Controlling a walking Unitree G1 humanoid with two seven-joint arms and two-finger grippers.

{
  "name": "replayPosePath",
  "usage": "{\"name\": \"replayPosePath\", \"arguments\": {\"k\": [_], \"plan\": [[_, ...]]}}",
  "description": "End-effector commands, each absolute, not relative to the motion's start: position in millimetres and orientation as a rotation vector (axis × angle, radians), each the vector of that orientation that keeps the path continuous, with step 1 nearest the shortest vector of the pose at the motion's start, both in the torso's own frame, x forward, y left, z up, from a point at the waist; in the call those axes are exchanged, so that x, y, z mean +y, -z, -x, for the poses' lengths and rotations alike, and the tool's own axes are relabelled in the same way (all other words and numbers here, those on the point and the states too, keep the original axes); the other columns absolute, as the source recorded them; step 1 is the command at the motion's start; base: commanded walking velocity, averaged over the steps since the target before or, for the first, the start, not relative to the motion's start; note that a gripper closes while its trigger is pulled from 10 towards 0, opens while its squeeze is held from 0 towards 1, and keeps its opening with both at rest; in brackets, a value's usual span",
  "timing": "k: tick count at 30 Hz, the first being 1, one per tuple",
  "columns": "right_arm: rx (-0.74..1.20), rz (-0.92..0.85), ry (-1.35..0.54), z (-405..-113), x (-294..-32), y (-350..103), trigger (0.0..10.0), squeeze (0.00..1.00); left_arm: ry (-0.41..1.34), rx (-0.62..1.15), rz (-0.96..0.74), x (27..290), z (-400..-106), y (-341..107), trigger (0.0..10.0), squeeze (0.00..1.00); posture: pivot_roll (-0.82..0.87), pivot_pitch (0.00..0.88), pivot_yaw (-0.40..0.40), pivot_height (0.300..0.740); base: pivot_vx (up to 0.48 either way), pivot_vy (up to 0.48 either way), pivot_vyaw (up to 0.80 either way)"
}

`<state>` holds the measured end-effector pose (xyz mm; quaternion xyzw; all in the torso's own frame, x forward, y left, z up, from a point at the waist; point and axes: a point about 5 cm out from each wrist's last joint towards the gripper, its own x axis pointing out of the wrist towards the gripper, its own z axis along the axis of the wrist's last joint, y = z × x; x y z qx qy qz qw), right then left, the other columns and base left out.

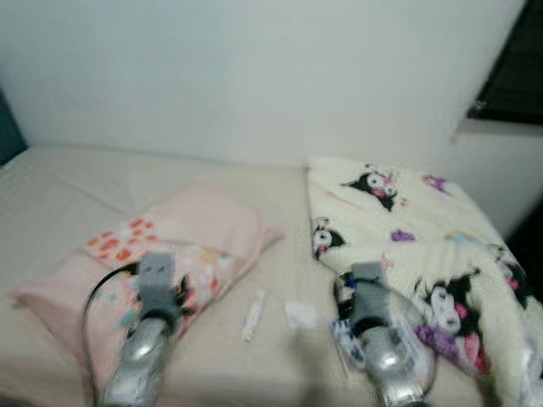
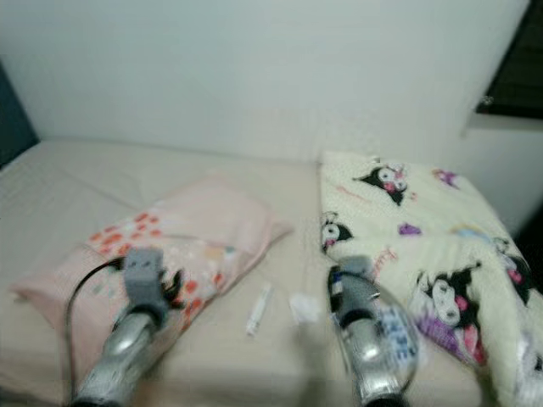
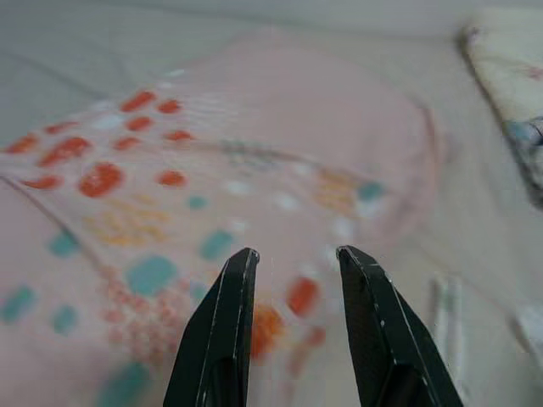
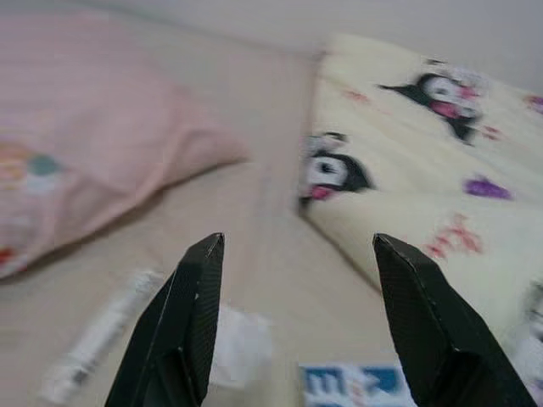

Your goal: Clean up the room

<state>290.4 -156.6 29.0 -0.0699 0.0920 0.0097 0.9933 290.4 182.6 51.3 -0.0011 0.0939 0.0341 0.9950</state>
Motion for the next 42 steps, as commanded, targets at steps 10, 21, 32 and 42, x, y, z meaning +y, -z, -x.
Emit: {"name": "replayPosePath", "arguments": {"k": [10, 21, 32, 42], "plan": [[0.198, 0.136, 0.0, -289.0, -165.6, -27.5, 10.0, 0.0, -0.029, 0.184, -0.002, 174.2, -292.3, -50.6, 10.0, 0.0, 0.01, 0.0, -0.075, 0.74, 0.0, 0.0, 0.0], [0.238, 0.063, 0.054, -286.8, -168.9, -22.6, 10.0, 0.0, -0.002, 0.187, -0.017, 170.6, -293.5, -50.0, 10.0, 0.0, 0.01, 0.0, -0.076, 0.74, 0.0, 0.0, -0.07], [0.264, 0.076, 0.002, -287.0, -165.6, -20.1, 10.0, 0.0, -0.026, 0.2, -0.005, 171.7, -293.0, -48.5, 10.0, 0.0, 0.01, 0.0, -0.078, 0.74, 0.0, 0.0, -0.36], [0.275, 0.076, -0.006, -287.9, -166.0, -20.2, 10.0, 0.0, -0.021, 0.212, -0.013, 172.9, -296.1, -46.6, 10.0, 0.0, 0.01, 0.0, -0.076, 0.74, 0.0, 0.0, 0.0]]}}
